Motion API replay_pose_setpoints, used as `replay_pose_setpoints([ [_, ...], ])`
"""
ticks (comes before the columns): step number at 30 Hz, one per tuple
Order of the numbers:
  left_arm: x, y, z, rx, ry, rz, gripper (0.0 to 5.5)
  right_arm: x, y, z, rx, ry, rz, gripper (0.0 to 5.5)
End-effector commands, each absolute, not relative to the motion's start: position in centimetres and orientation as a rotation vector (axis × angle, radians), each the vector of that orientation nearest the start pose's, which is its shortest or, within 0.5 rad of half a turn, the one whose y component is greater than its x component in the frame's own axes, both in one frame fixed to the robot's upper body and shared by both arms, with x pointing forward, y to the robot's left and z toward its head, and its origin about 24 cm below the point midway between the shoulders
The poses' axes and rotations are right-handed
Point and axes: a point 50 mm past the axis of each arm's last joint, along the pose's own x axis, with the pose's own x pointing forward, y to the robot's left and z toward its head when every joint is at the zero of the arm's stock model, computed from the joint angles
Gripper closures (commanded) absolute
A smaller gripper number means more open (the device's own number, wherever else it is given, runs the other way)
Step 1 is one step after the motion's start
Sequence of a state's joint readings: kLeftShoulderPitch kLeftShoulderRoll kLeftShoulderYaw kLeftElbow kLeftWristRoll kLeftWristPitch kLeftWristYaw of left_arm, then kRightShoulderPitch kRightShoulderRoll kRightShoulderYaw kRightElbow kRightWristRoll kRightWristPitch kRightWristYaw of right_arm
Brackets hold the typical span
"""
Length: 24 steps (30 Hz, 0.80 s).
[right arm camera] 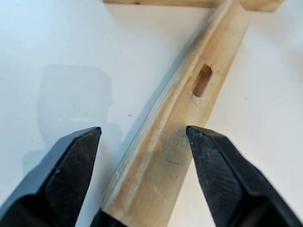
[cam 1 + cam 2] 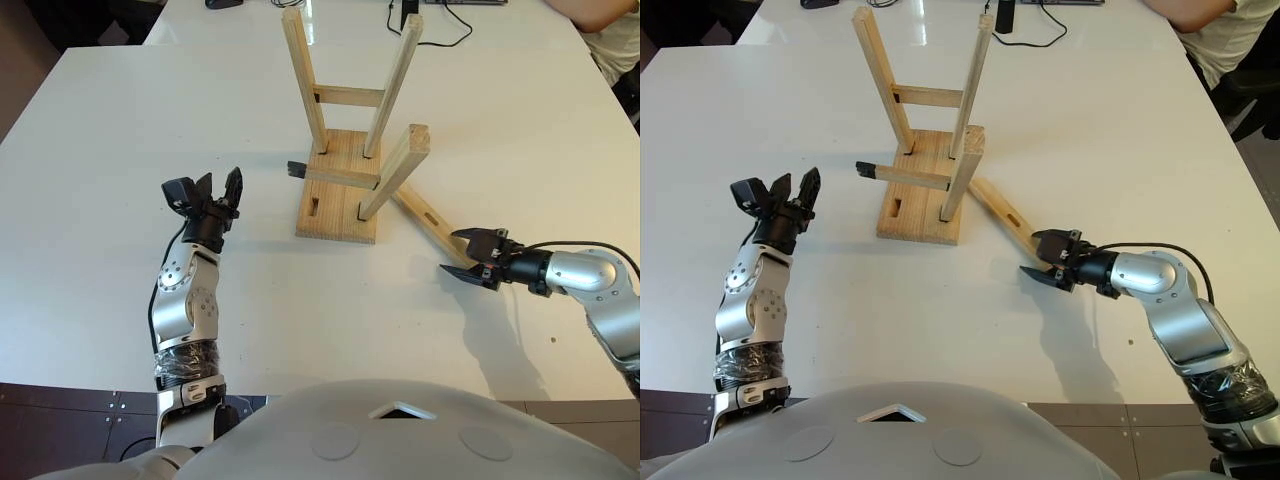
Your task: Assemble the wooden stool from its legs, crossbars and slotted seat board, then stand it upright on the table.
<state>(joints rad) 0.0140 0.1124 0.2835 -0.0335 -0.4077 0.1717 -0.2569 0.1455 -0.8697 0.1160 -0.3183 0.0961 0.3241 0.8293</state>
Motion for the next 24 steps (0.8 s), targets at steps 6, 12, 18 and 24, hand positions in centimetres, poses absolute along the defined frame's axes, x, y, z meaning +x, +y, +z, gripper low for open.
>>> replay_pose_setpoints([
  [6,23.9,22.1,3.6,-0.316,0.051,0.029,2.30,21.5,-22.7,6.2,-0.447,0.548,0.733,2.18],
  [12,24.0,22.0,3.2,-0.313,0.065,0.022,2.30,20.0,-22.9,3.8,-0.374,0.665,0.701,2.18],
  [18,24.1,22.0,3.1,-0.305,0.071,0.020,2.30,19.5,-22.7,3.8,-0.301,0.673,0.704,2.83],
  [24,24.6,23.3,4.0,-0.325,0.050,0.101,2.30,19.9,-22.5,4.2,-0.273,0.649,0.695,3.39],
])
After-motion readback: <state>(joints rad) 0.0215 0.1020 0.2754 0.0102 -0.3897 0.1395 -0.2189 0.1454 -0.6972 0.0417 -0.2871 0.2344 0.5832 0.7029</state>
